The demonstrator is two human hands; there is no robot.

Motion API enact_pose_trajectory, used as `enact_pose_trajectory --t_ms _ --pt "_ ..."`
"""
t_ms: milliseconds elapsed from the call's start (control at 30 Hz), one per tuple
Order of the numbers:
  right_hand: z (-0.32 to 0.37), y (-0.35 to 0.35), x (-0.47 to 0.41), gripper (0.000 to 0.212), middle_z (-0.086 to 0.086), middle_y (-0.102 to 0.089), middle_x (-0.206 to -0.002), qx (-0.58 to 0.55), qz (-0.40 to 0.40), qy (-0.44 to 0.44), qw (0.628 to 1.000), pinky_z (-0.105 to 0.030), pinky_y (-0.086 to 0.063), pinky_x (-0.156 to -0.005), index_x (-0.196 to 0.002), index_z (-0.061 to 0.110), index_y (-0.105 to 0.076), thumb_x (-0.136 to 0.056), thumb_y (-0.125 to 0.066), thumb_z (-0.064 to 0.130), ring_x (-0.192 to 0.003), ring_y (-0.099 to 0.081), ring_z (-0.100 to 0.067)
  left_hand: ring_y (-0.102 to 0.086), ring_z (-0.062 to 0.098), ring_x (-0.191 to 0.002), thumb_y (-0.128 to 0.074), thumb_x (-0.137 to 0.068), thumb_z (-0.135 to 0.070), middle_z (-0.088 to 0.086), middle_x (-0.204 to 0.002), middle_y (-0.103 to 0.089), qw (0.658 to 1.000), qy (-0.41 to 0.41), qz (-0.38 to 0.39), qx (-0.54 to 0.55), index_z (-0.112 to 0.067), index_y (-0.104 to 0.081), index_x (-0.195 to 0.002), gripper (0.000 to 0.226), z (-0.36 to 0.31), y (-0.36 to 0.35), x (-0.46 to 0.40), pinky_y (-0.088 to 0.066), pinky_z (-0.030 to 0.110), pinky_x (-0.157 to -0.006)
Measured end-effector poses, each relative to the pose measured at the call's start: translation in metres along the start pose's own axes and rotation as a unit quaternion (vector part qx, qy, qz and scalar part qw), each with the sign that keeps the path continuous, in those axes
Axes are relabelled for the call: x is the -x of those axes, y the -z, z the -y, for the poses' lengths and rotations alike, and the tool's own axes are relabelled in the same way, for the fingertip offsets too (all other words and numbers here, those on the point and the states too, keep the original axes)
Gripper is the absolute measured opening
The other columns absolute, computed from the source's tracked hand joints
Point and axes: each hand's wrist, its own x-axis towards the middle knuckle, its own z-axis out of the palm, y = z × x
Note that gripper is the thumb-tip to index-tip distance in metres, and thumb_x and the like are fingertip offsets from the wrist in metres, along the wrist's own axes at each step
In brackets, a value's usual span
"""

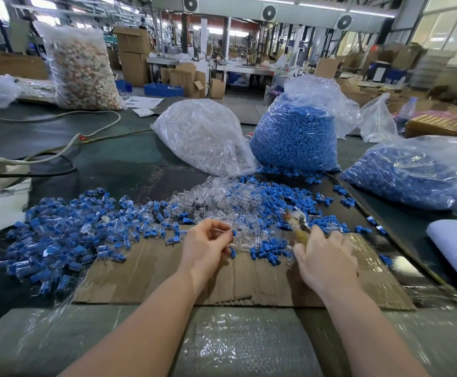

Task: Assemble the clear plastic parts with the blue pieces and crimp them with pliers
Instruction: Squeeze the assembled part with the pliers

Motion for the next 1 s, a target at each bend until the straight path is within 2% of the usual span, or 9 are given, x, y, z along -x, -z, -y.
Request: enact_pose_trajectory --t_ms 100,200,300,367,467,633,833,900,1000 --pt "0.008 0.015 0.001 0.022 -0.006 -0.052 -0.096 -0.100 0.016 0.083 0.991 -0.033 -0.043 -0.078 -0.097 0.013 -0.047 -0.097 -0.038 0.033 -0.092 -0.050 -0.023 -0.056 0.014 -0.053 -0.060 -0.088 -0.004 0.013 -0.078 -0.063 0.999 0.031 -0.017 0.039 -0.008 -0.060 -0.090 0.005 -0.007 0.001 -0.005 -0.047 0.026 -0.043" --pt "0.022 0.031 0.004 0.006 -0.003 -0.053 -0.073 -0.258 0.126 0.112 0.951 -0.022 -0.035 -0.051 -0.084 0.011 -0.052 -0.089 -0.053 0.015 -0.056 -0.046 -0.011 -0.056 0.008 -0.051 -0.060 -0.087 -0.002 0.012 -0.076 -0.063 0.996 0.036 -0.025 0.080 -0.005 -0.060 -0.091 0.006 -0.013 0.000 -0.010 -0.044 0.018 -0.041" --pt "0.032 0.038 0.011 0.021 0.002 -0.039 -0.051 -0.314 0.221 0.097 0.918 -0.016 -0.024 -0.035 -0.067 0.014 -0.045 -0.083 -0.051 0.003 -0.032 -0.032 -0.003 -0.057 0.005 -0.048 -0.061 -0.086 -0.002 0.007 -0.073 -0.064 0.997 0.028 -0.037 0.064 -0.007 -0.061 -0.089 0.005 -0.015 -0.002 -0.014 -0.040 0.016 -0.039" --pt "0.036 0.034 0.014 0.022 -0.002 -0.040 -0.055 -0.312 0.254 0.089 0.911 -0.019 -0.032 -0.045 -0.065 0.014 -0.041 -0.084 -0.049 0.004 -0.043 -0.039 -0.012 -0.058 0.005 -0.048 -0.062 -0.086 -0.003 0.006 -0.072 -0.064 0.997 0.029 -0.044 0.058 -0.008 -0.062 -0.088 0.006 -0.015 -0.003 -0.015 -0.041 0.017 -0.041" --pt "0.038 0.030 0.015 0.011 -0.010 -0.046 -0.075 -0.310 0.284 0.071 0.905 -0.036 -0.038 -0.067 -0.074 0.012 -0.044 -0.082 -0.051 0.010 -0.071 -0.046 -0.023 -0.058 0.006 -0.049 -0.061 -0.086 -0.002 0.007 -0.071 -0.064 0.997 0.039 -0.051 0.053 -0.007 -0.062 -0.087 0.005 -0.014 0.000 -0.016 -0.043 0.020 -0.045" --pt "0.037 0.031 0.017 0.012 -0.011 -0.042 -0.079 -0.349 0.317 0.066 0.879 -0.036 -0.030 -0.067 -0.076 0.014 -0.042 -0.081 -0.050 0.006 -0.074 -0.041 -0.022 -0.057 0.007 -0.048 -0.059 -0.087 0.000 0.007 -0.067 -0.062 0.996 0.048 -0.058 0.045 -0.006 -0.062 -0.087 0.007 -0.016 0.001 -0.015 -0.045 0.020 -0.046" --pt "0.035 0.035 0.018 0.015 -0.006 -0.039 -0.074 -0.384 0.337 0.082 0.856 -0.031 -0.029 -0.061 -0.082 0.013 -0.043 -0.083 -0.044 -0.001 -0.077 -0.039 -0.021 -0.057 0.009 -0.054 -0.059 -0.087 0.001 0.007 -0.069 -0.062 0.997 0.044 -0.064 0.028 -0.004 -0.062 -0.089 0.007 -0.019 -0.002 -0.013 -0.048 0.017 -0.049" --pt "0.035 0.035 0.019 0.015 -0.007 -0.040 -0.076 -0.380 0.334 0.085 0.859 -0.030 -0.029 -0.060 -0.085 0.013 -0.045 -0.082 -0.044 -0.001 -0.076 -0.039 -0.021 -0.056 0.010 -0.054 -0.058 -0.087 0.002 0.008 -0.069 -0.062 0.997 0.043 -0.061 0.018 -0.005 -0.062 -0.087 0.008 -0.019 -0.003 -0.013 -0.047 0.017 -0.048" --pt "0.033 0.036 0.020 0.017 -0.007 -0.041 -0.074 -0.351 0.317 0.102 0.875 -0.034 -0.029 -0.063 -0.073 0.015 -0.041 -0.082 -0.045 0.002 -0.070 -0.040 -0.020 -0.054 0.011 -0.052 -0.057 -0.087 0.004 0.008 -0.066 -0.060 0.997 0.047 -0.061 0.020 -0.005 -0.061 -0.085 0.010 -0.018 -0.004 -0.012 -0.046 0.015 -0.045"
